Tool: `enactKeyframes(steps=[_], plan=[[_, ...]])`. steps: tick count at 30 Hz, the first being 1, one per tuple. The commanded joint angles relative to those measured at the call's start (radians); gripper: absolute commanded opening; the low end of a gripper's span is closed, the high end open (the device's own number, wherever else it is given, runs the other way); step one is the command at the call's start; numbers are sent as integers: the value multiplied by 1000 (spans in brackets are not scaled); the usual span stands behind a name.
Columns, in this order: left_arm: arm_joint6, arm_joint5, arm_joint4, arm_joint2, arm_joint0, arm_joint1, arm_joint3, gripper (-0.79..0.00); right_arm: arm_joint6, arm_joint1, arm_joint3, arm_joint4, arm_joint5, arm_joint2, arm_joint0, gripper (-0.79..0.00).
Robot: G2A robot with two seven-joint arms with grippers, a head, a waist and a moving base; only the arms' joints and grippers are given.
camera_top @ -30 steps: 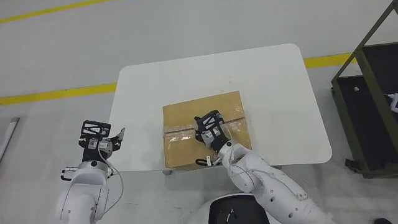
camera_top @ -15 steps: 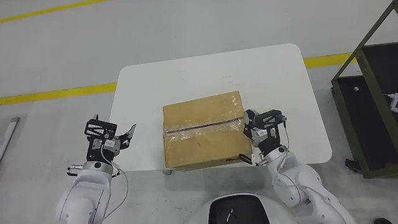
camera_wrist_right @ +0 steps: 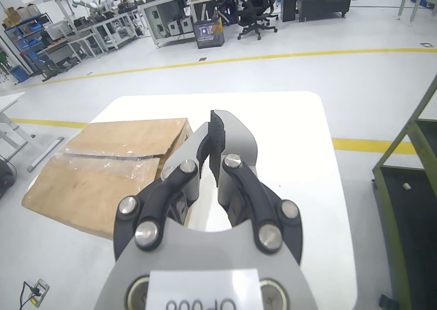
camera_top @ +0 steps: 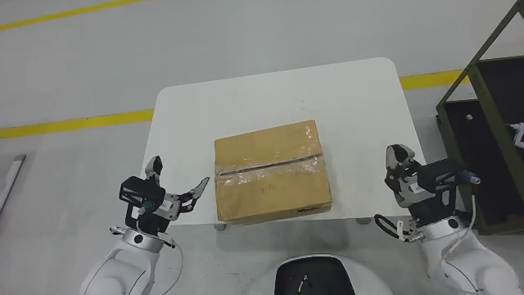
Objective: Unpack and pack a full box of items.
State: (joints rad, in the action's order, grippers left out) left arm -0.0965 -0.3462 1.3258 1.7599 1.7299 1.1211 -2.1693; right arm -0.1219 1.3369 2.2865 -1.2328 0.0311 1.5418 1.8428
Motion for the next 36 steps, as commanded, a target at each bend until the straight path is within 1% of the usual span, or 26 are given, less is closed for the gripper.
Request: enactKeyframes(steps=[1,5,10,11,12,13,14,15,16,17,19,22,25,27,28,31,36], plan=[[-24,7,-28,3,8,1,6,0,-17,-2,26,-11,2,23,40,-785],[-59,46,-24,12,29,3,12,0,-31,-5,53,-4,4,62,108,-785],[-117,112,-7,22,66,7,18,0,-27,-6,55,13,1,90,159,-785],[-123,121,-7,25,72,8,17,0,-25,-6,54,19,9,90,163,-733],[-128,129,-11,28,78,9,17,0,-24,-6,50,19,15,92,166,-733],[-138,140,-9,33,83,9,14,0,-30,-7,42,24,23,92,169,-591],[-147,143,-7,34,87,10,7,0,-32,-7,36,35,22,93,168,0],[-147,143,-7,34,87,10,7,0,-32,-7,36,35,22,93,168,0],[-145,143,-8,34,87,10,9,0,-31,-7,37,33,23,93,169,-661],[-147,144,-7,34,88,10,7,-1,-32,-7,36,35,23,93,168,-606],[-147,144,-7,34,88,10,7,-1,-32,-7,36,36,22,93,168,-462],[-147,143,-7,34,87,10,7,-1,-32,-7,36,35,22,93,168,-287],[-147,143,-7,34,87,10,7,0,-32,-7,36,35,22,93,168,-157],[-147,143,-7,34,87,10,7,-1,-32,-7,36,35,22,93,168,-84],[-147,143,-7,34,87,10,7,0,-32,-7,36,35,22,93,168,-53],[-147,143,-7,34,87,10,7,-1,-32,-7,36,35,22,93,168,-9],[-147,143,-7,34,87,10,7,0,-32,-7,36,35,22,93,168,-1]])
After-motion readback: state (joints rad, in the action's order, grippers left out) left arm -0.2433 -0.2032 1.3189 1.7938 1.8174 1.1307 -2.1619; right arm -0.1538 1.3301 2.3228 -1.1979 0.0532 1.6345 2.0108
